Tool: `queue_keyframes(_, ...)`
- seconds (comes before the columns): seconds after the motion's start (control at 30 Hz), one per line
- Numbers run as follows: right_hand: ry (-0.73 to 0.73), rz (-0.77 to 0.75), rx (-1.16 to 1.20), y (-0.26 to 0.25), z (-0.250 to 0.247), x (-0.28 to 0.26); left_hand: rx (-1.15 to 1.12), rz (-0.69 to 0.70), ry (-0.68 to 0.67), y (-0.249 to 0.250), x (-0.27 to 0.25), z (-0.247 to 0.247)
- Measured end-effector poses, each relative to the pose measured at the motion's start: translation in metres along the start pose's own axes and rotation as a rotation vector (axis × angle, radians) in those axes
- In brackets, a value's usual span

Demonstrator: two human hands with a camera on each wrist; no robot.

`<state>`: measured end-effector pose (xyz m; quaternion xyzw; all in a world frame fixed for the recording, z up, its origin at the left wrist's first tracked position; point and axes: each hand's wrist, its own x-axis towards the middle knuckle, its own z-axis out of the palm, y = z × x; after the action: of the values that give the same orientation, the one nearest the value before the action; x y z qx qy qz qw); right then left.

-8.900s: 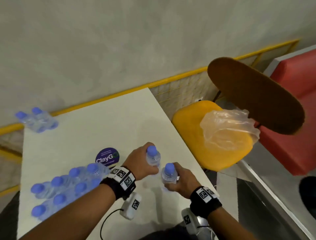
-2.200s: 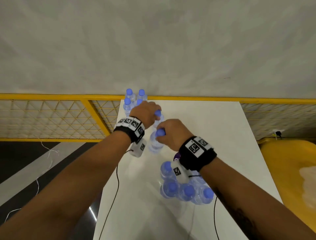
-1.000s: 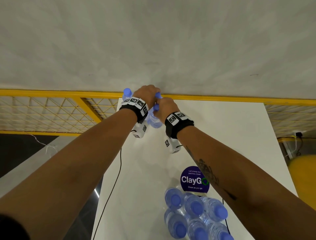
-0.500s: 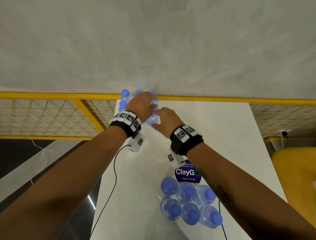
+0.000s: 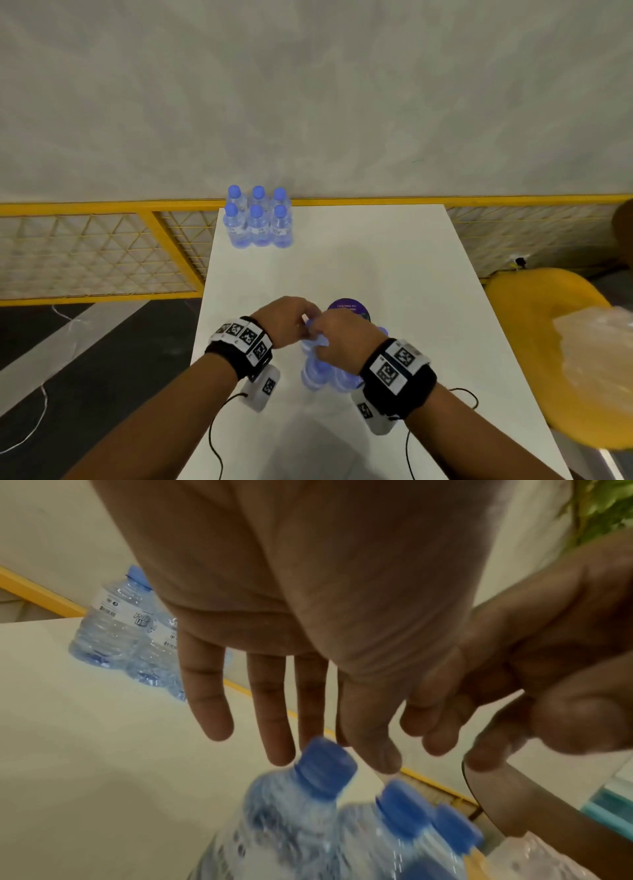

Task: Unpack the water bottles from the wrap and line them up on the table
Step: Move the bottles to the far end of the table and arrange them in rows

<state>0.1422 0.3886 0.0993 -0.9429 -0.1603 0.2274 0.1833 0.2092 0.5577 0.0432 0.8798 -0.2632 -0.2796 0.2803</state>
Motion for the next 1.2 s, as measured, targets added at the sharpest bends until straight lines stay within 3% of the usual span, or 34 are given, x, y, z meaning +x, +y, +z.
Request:
queue_keyframes(0.13, -0.045, 0.116, -0.064, -0.002, 0.039, -0.008, 0.080, -0.014, 0.059, 0.014, -0.014, 0.020)
queue_keyframes(0.37, -0.001, 0.074, -0.264, -0.012, 0.076, -0.015, 0.309, -0.101, 0.155, 0.012, -0.010, 0.049)
queue_keyframes(0.43, -0.068, 0.062, -0.298, -0.009, 0.084, -0.008, 0.345, -0.103, 0.182, 0.012, -0.009, 0.052)
queue_keyframes(0.6, -0.074, 0.049, -0.313, -0.016, 0.074, -0.016, 0.410, -0.130, 0.180, 0.011, -0.004, 0.053)
queue_keyframes(0.7, 0.019, -0.011, -0.366, -0.008, 0.080, -0.012, 0.468, -0.138, 0.181, 0.009, -0.002, 0.047)
queue_keyframes(0.77, -0.011, -0.015, -0.349, -0.003, 0.084, -0.006, 0.466, -0.148, 0.196, 0.008, 0.003, 0.035)
queue_keyframes(0.83, 0.076, -0.014, -0.289, -0.001, 0.072, -0.002, 0.451, -0.158, 0.217, 0.007, 0.012, 0.017)
queue_keyframes(1.0, 0.251, 0.004, -0.076, 0.006, 0.012, 0.023, 0.439, -0.124, 0.291, 0.013, 0.053, -0.049)
queue_keyframes(1.2, 0.286, 0.084, 0.069, 0.029, -0.054, 0.090, 0.489, -0.149, 0.322, 0.009, 0.132, -0.128)
